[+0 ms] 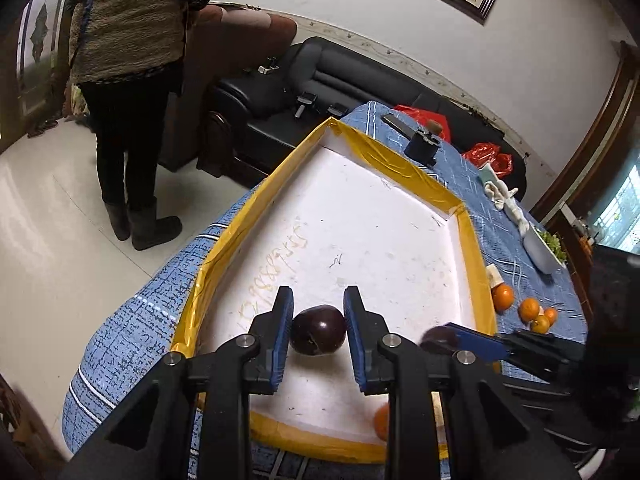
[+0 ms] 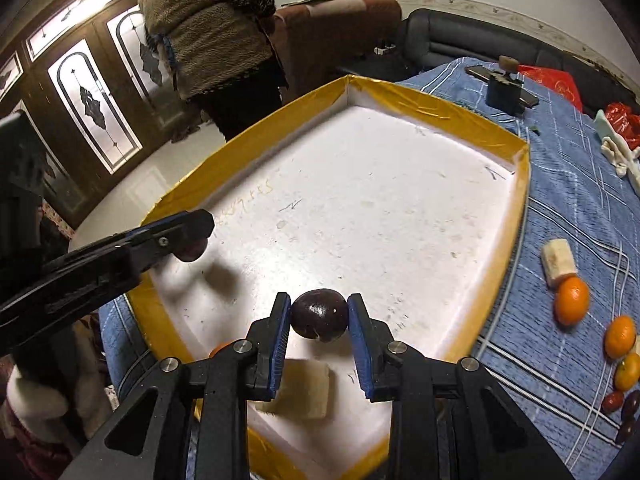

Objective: Organize fruits
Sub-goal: 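Lower both plums into the tray and open both tools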

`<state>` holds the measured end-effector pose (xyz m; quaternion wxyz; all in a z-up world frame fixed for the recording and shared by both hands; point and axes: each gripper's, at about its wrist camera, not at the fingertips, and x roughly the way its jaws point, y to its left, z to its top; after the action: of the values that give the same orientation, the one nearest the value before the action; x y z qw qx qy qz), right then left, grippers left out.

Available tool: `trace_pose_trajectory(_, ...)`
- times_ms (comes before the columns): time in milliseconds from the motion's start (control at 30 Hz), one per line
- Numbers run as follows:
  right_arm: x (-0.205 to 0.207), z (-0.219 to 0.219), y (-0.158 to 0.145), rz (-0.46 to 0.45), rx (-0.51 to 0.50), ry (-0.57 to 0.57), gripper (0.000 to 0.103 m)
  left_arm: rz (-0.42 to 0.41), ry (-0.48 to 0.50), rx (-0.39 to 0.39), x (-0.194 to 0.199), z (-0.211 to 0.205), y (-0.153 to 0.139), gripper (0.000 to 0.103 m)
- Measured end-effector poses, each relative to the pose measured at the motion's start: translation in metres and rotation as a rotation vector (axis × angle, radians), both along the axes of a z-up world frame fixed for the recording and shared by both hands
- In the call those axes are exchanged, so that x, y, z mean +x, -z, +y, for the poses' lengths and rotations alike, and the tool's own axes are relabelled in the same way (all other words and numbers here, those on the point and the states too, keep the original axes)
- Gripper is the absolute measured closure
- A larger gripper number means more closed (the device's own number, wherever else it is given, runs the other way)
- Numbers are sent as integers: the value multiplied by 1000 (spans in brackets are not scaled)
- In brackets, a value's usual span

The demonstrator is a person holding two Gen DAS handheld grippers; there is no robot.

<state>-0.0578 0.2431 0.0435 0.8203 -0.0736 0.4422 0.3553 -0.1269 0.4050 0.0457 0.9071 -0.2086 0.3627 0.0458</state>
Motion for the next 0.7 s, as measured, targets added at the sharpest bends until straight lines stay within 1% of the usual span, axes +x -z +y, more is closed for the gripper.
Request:
trace_pose_trajectory(33, 0, 2, 1, -1, -4, -1, 70, -1, 1, -5, -2, 0, -1, 74)
trace_pose_trajectory(67, 1, 4, 2, 0, -4, 0, 70, -4, 2, -8, -2, 0, -2, 61)
trace_pose_trajectory(100, 1, 4, 2, 7, -1, 1, 70, -5, -3, -12, -4, -1, -3, 51)
trace_pose_trajectory(133, 3, 6, 3, 13, 1, 3, 70, -5, -8, -18, -6, 0, -4, 38)
trace_pose_trajectory(300, 5, -4, 0, 20, 29, 16, 68, -16, -20, -60, -18, -4, -8, 36)
trace_pose_trajectory(400, 2, -14, -7, 12, 52, 28, 60, -12, -24, -94, -27, -9, -9, 36)
trace_pose_trajectory(433, 1, -18, -10, 8, 63, 33, 58, -10, -29, -102, -29, -11, -9, 33)
trace_pose_trajectory(467, 0, -26, -14, 1, 79, 40, 57, -5, -41, -105, -32, -14, -10, 28)
trace_pose_trajectory(500, -1, -32, -16, -5, 88, 46, 56, -2, -50, -103, -33, -17, -12, 27)
trace_pose_trajectory(567, -2, -48, -22, -15, 110, 63, 55, -7, -47, -93, -36, -27, -16, 27)
trace_pose_trajectory(700, -3, -96, -32, -33, 152, 130, 55, -28, -2, -95, -37, -50, -28, 27)
